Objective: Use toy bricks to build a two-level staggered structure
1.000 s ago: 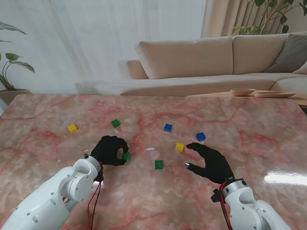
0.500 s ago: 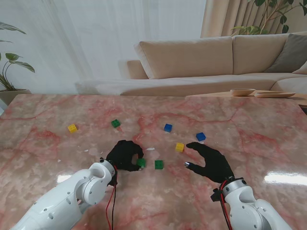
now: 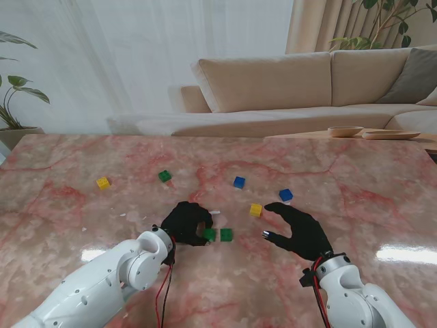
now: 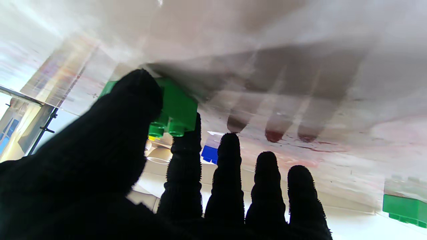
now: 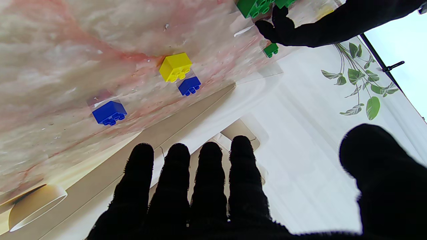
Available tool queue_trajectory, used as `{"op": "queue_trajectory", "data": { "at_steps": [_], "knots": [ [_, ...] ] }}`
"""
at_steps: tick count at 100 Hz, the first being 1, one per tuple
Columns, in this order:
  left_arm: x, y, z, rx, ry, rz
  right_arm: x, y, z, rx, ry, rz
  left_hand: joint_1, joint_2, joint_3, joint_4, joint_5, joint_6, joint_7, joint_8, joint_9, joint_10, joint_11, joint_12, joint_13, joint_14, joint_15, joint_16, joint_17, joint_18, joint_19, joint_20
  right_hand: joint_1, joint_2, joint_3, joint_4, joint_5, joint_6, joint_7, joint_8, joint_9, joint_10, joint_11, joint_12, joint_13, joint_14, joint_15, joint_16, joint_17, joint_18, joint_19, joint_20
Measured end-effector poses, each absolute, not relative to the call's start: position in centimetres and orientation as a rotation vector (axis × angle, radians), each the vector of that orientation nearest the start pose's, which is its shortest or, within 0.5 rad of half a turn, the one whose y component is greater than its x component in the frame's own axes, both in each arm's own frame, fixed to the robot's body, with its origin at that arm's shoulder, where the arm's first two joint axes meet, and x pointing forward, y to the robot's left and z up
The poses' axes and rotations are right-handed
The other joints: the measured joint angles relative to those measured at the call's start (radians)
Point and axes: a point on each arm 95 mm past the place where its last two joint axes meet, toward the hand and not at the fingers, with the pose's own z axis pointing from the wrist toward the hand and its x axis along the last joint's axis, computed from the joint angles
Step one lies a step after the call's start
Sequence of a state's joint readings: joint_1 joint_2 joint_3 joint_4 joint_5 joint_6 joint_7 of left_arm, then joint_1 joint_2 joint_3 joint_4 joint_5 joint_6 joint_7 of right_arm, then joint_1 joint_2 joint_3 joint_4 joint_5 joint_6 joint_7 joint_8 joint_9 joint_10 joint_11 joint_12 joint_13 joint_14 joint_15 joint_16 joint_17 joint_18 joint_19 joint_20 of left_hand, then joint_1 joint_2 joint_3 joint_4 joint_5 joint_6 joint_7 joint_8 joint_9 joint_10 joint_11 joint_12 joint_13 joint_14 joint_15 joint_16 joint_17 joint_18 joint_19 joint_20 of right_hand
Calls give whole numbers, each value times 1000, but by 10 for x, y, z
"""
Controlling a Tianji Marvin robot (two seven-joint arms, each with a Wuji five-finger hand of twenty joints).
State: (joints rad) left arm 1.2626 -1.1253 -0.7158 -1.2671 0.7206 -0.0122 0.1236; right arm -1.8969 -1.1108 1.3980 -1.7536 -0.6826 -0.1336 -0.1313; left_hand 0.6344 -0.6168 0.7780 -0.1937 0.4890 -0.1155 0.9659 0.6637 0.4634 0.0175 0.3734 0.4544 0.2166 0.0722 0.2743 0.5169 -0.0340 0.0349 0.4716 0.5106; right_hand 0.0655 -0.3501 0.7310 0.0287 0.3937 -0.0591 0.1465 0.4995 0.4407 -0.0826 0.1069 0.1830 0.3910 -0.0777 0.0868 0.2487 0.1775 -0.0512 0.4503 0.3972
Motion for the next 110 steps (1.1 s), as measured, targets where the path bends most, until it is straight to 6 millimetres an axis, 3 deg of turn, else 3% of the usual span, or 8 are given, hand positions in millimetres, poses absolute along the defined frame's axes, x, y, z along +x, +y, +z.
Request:
{"op": "queue_trajectory", "data": {
  "at_steps": [110],
  "knots": [
    [419,-105,-402,-1292,1777,-1583,319,-33,-345,1558,1223,1748,-44,11,-11,2,1,0,5,53,-21,-21,-19,4,0,0,0,1,0,1,0,-3,0,0,10,0,0,0,0,0,0,0,0,0,9,0,7,0,1,0,0,0]
  ]
}}
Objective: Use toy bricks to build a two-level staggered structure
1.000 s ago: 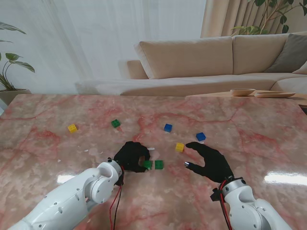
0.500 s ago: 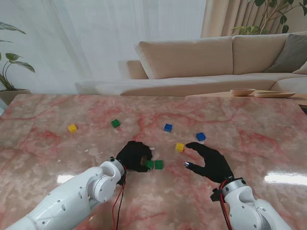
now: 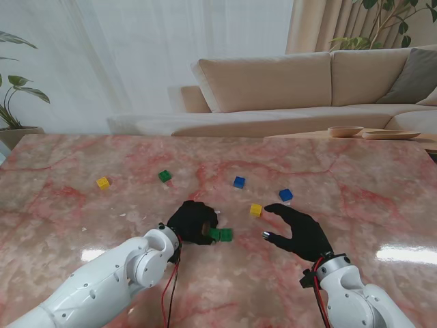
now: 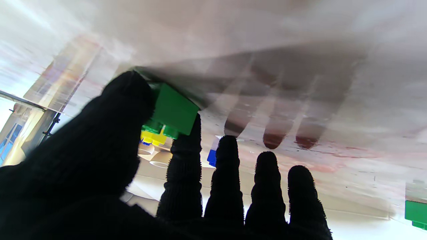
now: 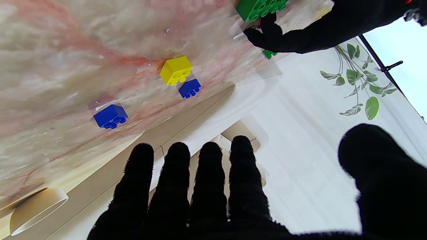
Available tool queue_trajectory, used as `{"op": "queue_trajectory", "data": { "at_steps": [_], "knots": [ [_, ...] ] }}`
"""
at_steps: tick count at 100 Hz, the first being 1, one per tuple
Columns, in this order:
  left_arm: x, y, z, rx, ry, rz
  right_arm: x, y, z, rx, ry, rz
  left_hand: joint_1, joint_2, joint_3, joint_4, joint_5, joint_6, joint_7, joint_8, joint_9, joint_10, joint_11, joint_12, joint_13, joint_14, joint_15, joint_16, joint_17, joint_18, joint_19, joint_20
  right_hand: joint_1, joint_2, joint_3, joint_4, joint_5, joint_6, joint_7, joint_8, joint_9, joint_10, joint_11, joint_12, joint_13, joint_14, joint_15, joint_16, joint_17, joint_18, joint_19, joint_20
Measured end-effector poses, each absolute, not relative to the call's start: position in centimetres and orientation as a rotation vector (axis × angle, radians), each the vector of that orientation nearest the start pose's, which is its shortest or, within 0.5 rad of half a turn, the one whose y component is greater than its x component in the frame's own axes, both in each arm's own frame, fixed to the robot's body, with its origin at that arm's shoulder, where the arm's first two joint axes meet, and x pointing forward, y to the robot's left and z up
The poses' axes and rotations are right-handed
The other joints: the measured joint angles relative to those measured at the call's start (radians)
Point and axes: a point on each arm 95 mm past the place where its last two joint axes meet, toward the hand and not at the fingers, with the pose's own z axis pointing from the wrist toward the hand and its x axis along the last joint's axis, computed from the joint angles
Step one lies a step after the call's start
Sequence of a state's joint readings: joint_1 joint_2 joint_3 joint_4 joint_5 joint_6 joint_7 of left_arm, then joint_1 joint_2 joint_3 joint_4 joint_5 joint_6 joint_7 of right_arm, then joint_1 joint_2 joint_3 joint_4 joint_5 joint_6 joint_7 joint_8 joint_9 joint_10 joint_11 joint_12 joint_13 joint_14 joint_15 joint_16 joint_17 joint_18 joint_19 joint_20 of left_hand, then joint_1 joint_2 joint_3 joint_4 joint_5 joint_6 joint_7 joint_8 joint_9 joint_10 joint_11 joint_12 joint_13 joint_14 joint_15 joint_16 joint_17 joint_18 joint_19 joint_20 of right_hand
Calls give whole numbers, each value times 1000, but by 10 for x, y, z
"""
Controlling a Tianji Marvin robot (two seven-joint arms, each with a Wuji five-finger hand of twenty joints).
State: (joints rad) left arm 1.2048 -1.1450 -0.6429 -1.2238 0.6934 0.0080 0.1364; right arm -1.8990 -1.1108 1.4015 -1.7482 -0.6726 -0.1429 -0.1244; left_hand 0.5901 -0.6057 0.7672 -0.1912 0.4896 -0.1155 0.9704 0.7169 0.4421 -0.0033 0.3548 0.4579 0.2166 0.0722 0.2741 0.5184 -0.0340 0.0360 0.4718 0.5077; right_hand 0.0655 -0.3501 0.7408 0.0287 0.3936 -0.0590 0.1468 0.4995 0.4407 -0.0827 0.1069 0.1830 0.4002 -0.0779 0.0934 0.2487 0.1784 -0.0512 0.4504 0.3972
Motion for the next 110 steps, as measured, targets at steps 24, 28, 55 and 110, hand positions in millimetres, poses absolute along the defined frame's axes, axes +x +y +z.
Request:
{"op": "queue_trajectory", "data": {
  "at_steps": [24,28,55,110],
  "knots": [
    [420,-105,-402,-1291,1786,-1581,319,-33,-345,1561,1225,1746,-41,11,0,1,-1,0,2,35,-6,-3,-5,0,0,0,0,0,0,1,0,0,0,0,0,0,0,0,0,0,0,0,0,0,0,0,0,0,0,0,0,0],
    [420,-105,-402,-1290,1788,-1580,319,-33,-345,1562,1225,1746,-46,11,1,1,-1,-1,2,39,-7,-3,-11,0,0,0,0,0,0,1,0,0,0,0,0,0,0,0,0,0,0,0,0,0,0,0,0,0,0,0,0,0],
    [420,-106,-402,-1276,1801,-1575,319,-34,-346,1562,1224,1746,-74,11,45,24,-19,2,-1,77,-17,-3,-12,0,0,0,0,0,0,1,0,0,0,0,0,0,0,0,0,0,0,0,0,0,0,0,0,0,0,0,0,0],
    [419,-106,-404,-1273,1814,-1575,319,-34,-347,1568,1227,1746,-91,15,69,31,-94,11,-3,110,-58,-3,-11,0,-15,0,-16,1,0,1,-10,0,0,0,0,0,0,0,0,0,0,0,0,0,0,0,0,0,1,0,0,0]
  ]
}}
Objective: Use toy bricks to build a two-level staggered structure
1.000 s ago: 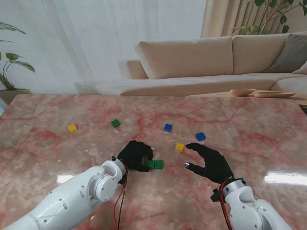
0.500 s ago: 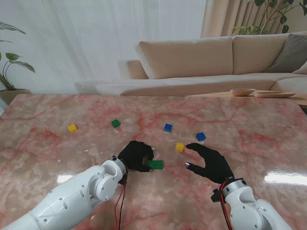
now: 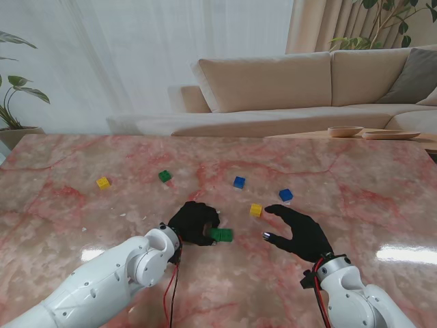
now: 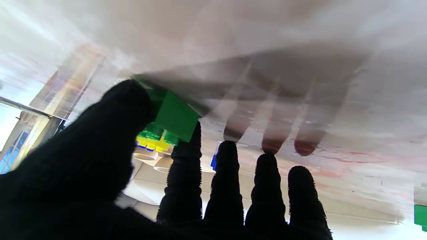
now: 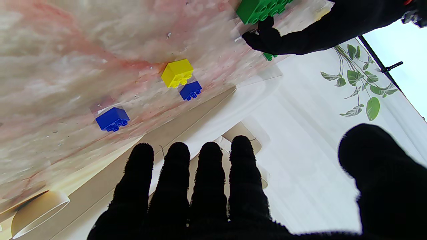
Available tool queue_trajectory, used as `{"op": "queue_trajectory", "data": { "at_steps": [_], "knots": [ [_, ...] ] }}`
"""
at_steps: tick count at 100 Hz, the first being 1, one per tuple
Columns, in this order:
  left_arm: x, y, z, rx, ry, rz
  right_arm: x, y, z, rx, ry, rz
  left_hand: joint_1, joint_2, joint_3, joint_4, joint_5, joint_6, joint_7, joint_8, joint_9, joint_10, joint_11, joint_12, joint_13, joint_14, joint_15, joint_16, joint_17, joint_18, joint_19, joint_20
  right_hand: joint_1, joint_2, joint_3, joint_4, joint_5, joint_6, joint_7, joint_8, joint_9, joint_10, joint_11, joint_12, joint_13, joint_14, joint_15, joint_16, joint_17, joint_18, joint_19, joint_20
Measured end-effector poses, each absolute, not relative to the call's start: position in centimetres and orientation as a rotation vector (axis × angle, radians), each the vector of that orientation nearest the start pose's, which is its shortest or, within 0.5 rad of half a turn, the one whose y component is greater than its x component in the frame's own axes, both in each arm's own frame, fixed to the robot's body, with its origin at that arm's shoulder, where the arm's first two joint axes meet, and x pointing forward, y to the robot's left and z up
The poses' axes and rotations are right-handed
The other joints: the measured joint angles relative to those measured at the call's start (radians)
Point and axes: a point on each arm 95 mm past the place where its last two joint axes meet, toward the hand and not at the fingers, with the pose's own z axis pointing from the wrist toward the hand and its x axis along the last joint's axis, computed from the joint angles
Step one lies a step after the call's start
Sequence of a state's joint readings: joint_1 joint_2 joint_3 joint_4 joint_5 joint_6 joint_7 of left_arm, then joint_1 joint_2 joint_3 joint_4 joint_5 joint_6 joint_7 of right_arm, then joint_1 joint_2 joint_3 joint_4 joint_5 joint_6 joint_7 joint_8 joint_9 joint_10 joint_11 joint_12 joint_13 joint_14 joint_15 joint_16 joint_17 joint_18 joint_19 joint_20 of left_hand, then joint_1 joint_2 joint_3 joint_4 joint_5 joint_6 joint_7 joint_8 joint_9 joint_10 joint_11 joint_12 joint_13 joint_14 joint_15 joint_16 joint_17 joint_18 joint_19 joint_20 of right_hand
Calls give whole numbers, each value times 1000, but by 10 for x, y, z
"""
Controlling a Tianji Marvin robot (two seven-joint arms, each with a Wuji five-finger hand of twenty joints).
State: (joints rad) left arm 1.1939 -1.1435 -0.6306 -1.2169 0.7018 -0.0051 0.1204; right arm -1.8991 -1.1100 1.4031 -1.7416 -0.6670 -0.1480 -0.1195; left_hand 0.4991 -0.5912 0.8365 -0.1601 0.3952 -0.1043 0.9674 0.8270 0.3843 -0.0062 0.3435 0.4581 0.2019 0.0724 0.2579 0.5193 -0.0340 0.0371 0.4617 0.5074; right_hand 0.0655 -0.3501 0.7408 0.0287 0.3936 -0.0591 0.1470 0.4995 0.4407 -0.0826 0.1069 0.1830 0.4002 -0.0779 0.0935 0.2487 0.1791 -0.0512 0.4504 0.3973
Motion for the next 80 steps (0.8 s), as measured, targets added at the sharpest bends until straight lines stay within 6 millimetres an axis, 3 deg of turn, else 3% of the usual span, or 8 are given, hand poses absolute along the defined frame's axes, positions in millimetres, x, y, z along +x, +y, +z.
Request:
{"op": "queue_trajectory", "data": {
  "at_steps": [80],
  "knots": [
    [418,-107,-405,-1278,1806,-1578,319,-34,-349,-2143,-1692,-2380,-25,12,-3,1,3,2,1,15,-1,0,0,0,0,0,-2,0,0,0,-14,10,0,0,0,0,0,0,0,0,0,0,0,0,0,0,0,0,2,0,11,0]
  ]
}}
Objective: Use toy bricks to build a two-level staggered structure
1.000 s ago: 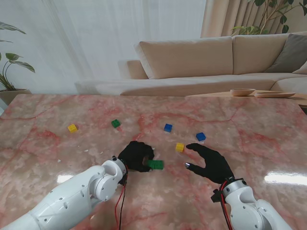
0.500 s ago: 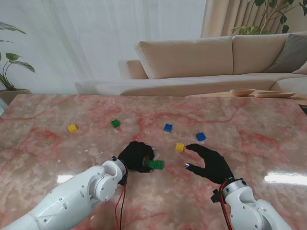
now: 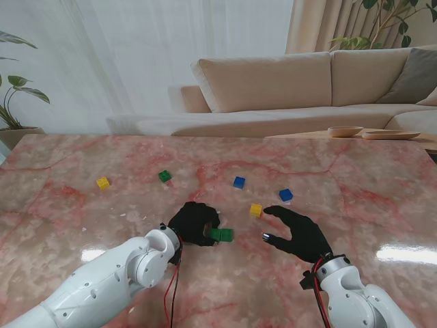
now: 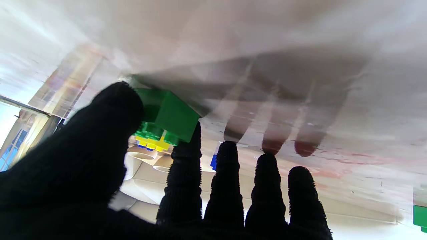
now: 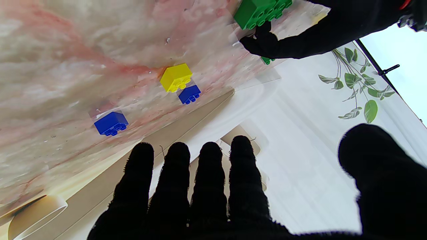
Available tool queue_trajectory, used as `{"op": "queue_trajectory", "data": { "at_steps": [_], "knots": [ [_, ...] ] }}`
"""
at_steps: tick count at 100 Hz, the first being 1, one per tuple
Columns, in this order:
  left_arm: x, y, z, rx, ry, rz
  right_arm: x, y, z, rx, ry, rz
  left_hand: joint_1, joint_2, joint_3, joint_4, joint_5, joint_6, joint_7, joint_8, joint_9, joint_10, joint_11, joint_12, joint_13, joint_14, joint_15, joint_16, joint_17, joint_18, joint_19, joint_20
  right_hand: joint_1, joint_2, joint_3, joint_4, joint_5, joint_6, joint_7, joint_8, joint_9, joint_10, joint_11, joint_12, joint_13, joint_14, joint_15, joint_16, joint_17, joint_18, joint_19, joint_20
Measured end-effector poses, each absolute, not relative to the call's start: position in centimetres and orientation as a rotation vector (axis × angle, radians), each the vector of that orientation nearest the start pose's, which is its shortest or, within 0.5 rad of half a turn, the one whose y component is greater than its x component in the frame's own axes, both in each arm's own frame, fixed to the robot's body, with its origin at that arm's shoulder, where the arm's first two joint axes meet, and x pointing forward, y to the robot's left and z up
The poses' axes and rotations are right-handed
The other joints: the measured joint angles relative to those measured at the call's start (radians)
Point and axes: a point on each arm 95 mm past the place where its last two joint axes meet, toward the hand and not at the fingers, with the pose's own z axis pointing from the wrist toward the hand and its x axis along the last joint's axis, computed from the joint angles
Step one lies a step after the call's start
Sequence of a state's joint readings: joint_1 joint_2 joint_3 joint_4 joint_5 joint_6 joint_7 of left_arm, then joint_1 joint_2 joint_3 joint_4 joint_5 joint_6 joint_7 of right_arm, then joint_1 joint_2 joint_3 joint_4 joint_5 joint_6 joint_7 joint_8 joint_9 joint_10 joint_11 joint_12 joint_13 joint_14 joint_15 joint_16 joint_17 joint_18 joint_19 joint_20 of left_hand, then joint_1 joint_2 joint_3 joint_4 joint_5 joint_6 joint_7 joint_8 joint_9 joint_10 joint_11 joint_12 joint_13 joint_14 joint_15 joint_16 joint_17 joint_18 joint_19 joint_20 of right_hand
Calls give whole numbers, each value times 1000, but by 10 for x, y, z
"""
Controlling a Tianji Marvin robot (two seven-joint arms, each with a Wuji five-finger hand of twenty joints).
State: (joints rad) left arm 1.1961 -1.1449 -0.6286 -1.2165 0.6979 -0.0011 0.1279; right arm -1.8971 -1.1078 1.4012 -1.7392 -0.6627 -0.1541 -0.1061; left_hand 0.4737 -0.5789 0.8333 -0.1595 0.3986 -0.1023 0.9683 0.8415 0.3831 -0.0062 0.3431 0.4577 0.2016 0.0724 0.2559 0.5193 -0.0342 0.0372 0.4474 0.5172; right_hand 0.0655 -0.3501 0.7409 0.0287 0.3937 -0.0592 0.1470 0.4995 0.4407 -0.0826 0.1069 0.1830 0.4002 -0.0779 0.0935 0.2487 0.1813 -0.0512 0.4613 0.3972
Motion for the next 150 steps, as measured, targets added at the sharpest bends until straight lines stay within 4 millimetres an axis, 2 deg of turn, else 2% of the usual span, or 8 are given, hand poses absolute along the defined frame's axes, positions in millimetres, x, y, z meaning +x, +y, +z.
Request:
{"op": "queue_trajectory", "data": {
  "at_steps": [104,116,117,129,150],
  "knots": [
    [421,-110,-407,-1278,1793,-1591,319,-33,-349,-2130,-1700,-2361,0,21,-49,1,2,0,14,17,0,0,0,1,0,1,0,4,0,0,-11,10,0,0,0,0,0,0,0,0,0,0,0,0,0,0,0,0,1,0,0,0],
    [421,-109,-407,-1279,1797,-1592,319,-33,-350,-2130,-1700,-2361,-2,21,-49,1,-12,5,-11,13,0,0,0,1,-1,1,0,4,0,0,-19,10,0,0,0,0,0,0,0,0,0,0,0,0,0,0,0,0,1,0,0,0],
    [421,-109,-407,-1279,1797,-1593,319,-33,-350,-2130,-1700,-2361,-16,21,-52,8,-16,6,-12,10,0,0,0,1,-1,1,0,4,0,0,-21,10,0,0,0,0,0,0,0,0,0,0,0,0,0,0,0,0,1,0,0,0],
    [421,-109,-407,-1279,1800,-1597,320,-32,-350,-2129,-1701,-2361,-51,21,-63,10,-50,31,-74,-23,0,0,0,0,-3,1,-1,4,0,0,-27,10,0,0,0,0,0,0,0,0,0,0,0,0,0,0,0,0,1,0,0,0],
    [420,-106,-408,-1287,1802,-1607,320,-32,-350,-2126,-1700,-2364,-51,-1,-74,10,-99,66,-135,-74,-30,1,0,0,-20,1,-25,4,-11,0,-74,11,0,0,0,0,0,0,0,0,0,0,0,0,0,0,0,0,1,0,0,0]
  ]
}}
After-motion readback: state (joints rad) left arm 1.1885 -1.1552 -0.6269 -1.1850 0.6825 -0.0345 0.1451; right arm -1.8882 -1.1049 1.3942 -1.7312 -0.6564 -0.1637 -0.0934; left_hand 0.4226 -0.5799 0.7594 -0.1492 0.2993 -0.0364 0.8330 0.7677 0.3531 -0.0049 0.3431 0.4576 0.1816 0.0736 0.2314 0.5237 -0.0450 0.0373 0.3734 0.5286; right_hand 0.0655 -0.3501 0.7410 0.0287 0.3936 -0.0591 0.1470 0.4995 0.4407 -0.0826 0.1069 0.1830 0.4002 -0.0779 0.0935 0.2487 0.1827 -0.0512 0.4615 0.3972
